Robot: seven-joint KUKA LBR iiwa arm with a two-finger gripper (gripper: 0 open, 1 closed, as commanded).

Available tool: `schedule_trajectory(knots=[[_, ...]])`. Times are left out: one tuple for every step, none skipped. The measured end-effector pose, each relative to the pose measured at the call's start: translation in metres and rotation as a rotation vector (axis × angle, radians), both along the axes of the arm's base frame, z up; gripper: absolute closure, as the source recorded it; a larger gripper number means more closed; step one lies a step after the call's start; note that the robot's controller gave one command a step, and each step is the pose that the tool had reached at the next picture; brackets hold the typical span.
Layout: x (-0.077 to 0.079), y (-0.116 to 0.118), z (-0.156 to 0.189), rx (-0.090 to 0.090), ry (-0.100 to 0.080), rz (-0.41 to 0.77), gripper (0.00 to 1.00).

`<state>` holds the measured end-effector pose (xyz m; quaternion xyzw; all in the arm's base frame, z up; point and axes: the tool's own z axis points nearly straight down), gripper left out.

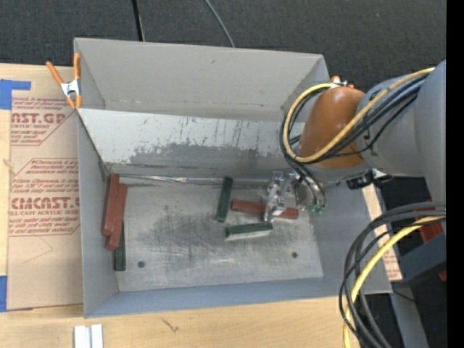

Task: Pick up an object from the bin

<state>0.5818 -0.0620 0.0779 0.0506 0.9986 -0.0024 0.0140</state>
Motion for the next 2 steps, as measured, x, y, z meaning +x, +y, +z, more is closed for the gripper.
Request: schedule_trajectory(knots=[[0.0,0.0,0.0,0.0,0.0,0.0,1.0],[-0.005,0.012,0.201,0.007,0.028,-0.003,1.0]])
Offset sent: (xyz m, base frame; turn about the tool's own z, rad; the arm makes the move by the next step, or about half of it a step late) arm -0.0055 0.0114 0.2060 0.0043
